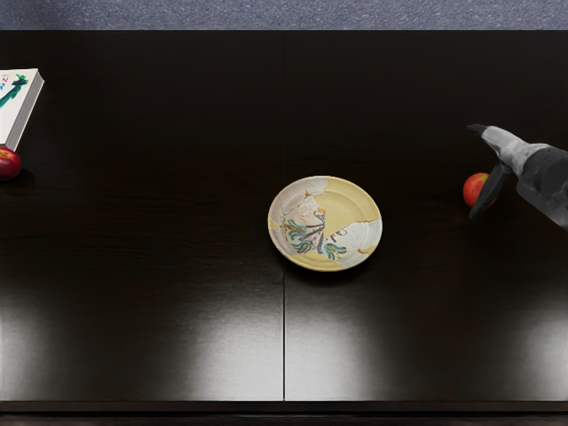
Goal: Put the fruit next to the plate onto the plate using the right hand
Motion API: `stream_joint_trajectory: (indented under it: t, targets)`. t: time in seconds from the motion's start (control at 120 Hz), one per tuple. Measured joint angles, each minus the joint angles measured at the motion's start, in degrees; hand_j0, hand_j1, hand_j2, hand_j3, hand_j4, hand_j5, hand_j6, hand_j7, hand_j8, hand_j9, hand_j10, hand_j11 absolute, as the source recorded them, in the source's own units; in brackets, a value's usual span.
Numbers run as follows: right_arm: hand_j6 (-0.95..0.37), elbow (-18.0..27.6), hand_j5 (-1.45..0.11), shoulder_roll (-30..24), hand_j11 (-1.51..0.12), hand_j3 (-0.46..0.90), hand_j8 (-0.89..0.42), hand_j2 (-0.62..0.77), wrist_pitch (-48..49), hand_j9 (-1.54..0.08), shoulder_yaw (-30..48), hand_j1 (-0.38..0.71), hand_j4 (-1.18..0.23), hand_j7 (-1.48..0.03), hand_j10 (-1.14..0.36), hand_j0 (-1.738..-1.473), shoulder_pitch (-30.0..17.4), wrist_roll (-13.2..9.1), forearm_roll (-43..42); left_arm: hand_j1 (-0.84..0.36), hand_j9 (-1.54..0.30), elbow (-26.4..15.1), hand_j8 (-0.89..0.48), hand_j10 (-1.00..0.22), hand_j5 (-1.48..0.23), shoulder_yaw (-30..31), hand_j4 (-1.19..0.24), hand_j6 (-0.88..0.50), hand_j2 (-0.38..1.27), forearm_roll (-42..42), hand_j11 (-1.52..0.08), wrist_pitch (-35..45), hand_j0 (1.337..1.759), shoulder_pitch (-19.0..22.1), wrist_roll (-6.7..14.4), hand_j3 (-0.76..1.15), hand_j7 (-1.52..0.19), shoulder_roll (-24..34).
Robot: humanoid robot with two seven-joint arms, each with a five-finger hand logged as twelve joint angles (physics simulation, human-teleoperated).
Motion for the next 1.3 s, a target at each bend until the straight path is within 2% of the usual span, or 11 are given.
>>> stream_joint_trajectory:
  t: [0.2, 0.483, 0.808, 0.9, 1.025, 1.158, 1.3]
  targets:
    - [-0.04, -3.9, -0.05, 2.5, -0.05, 0.0, -0.04, 0.0, -8.5, -0.05, -4.9, -0.31, -0.04, -0.05, -0.04, -1.658, 0.0, 0.0, -0.9, 0.34, -0.01, 0.0, -0.01, -0.01, -0.01, 0.0, -0.01, -0.01, 0.0, 0.0, -0.01, 0.0, 1.658, 0.0, 0.0, 0.0, -0.01, 0.0]
    - [-0.24, -4.8, -0.3, 3.3, -0.3, 0.0, -0.24, -0.04, -9.9, -0.3, -5.9, -0.07, -0.24, -0.3, -0.23, -1.658, -0.5, 0.0, -0.4, 0.34, -0.01, 0.0, -0.01, -0.01, -0.01, 0.0, -0.01, -0.01, 0.0, 0.0, -0.01, 0.0, 1.658, 0.0, 0.0, 0.0, -0.01, 0.0]
    - [-0.39, -4.8, -0.5, 3.3, -0.5, 0.0, -0.39, -0.07, -9.5, -0.5, -6.0, 0.11, -0.39, -0.5, -0.39, -1.658, -0.5, 0.0, 1.1, 0.34, -0.01, 0.0, -0.01, -0.01, -0.01, 0.0, -0.01, -0.01, 0.0, 0.0, -0.01, 0.0, 1.658, 0.0, 0.0, 0.0, -0.01, 0.0]
    - [-0.43, -4.7, -0.55, 3.2, -0.55, 0.0, -0.36, -0.08, -9.4, -0.55, -6.0, 0.16, -0.44, -0.55, -0.43, -1.658, -0.6, 0.0, 2.1, 0.34, -0.01, 0.0, -0.01, -0.01, -0.01, 0.0, -0.01, -0.01, 0.0, 0.0, -0.01, 0.0, 1.658, 0.0, 0.0, 0.0, -0.01, 0.0]
    - [-0.49, -4.6, -0.58, 3.1, -0.62, 0.0, -0.34, -0.08, -9.0, -0.61, -5.9, 0.21, -0.52, -0.62, -0.39, -1.658, -0.6, 0.0, 3.6, 0.34, -0.01, 0.0, -0.01, -0.01, -0.01, 0.0, -0.01, -0.01, 0.0, 0.0, -0.01, 0.0, 1.658, 0.0, 0.0, 0.0, -0.01, 0.0]
    - [-0.52, -4.6, -0.62, 3.2, -0.67, 0.0, -0.36, -0.08, -8.7, -0.65, -5.9, 0.25, -0.56, -0.67, -0.4, -1.657, -0.6, 0.0, 4.6, 0.34, -0.01, 0.0, -0.01, -0.01, -0.01, 0.0, -0.01, -0.01, 0.0, 0.0, -0.01, 0.0, 1.658, 0.0, 0.0, 0.0, -0.01, 0.0]
    - [-0.49, -4.7, -0.63, 3.3, -0.68, 0.0, -0.34, -0.08, -8.6, -0.66, -5.9, 0.27, -0.6, -0.7, -0.39, -1.651, -0.7, -0.1, 5.1, 0.34, -0.01, 0.0, -0.01, -0.01, -0.01, 0.0, -0.01, -0.01, 0.0, 0.0, -0.01, 0.0, 1.658, 0.0, 0.0, 0.0, -0.01, 0.0]
